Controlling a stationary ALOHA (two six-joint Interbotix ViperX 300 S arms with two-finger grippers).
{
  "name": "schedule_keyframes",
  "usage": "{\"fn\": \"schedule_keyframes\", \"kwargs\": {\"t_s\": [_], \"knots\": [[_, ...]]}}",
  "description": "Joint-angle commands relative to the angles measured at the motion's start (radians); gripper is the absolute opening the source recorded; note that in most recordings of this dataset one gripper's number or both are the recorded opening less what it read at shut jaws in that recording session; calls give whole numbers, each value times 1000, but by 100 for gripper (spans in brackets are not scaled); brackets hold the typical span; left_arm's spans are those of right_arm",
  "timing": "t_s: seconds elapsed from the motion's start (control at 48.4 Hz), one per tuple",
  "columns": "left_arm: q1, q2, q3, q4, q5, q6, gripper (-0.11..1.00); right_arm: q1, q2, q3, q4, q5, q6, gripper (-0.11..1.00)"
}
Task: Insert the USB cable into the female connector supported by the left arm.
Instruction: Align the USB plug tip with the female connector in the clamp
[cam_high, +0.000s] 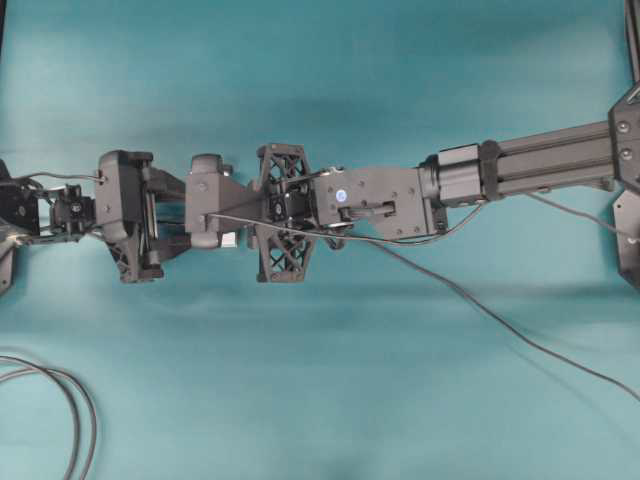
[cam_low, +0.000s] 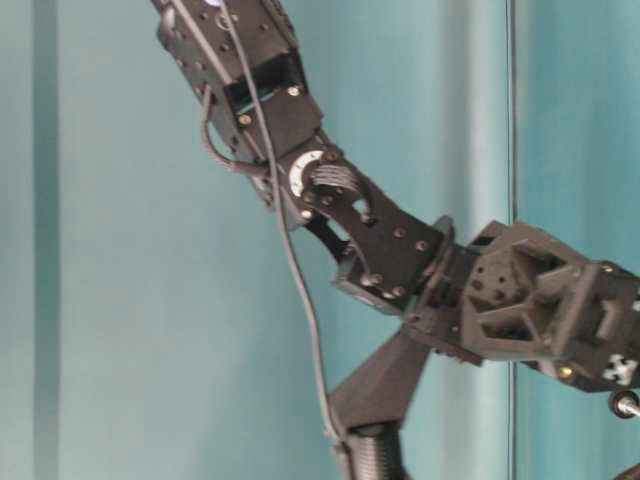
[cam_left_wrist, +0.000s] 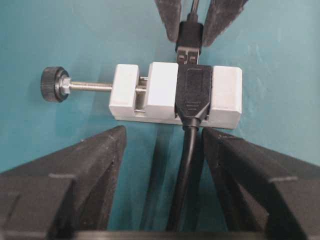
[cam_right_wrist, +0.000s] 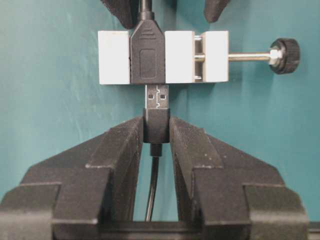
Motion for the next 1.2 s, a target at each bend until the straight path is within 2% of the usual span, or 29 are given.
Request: {"fn": "schedule_keyframes", "kwargs": {"t_s": [0.0, 0.413, 1.178], "knots": [[6, 3, 2, -3, 20, 25, 69, 2, -64, -12, -5, -3, -3, 21], [6, 5, 0, -2, 20, 26, 69, 2, -63, 25, -5, -8, -2, 21], [8, 5, -6, -2, 21, 25, 69, 0, -58, 23, -5, -72, 0, 21]]}}
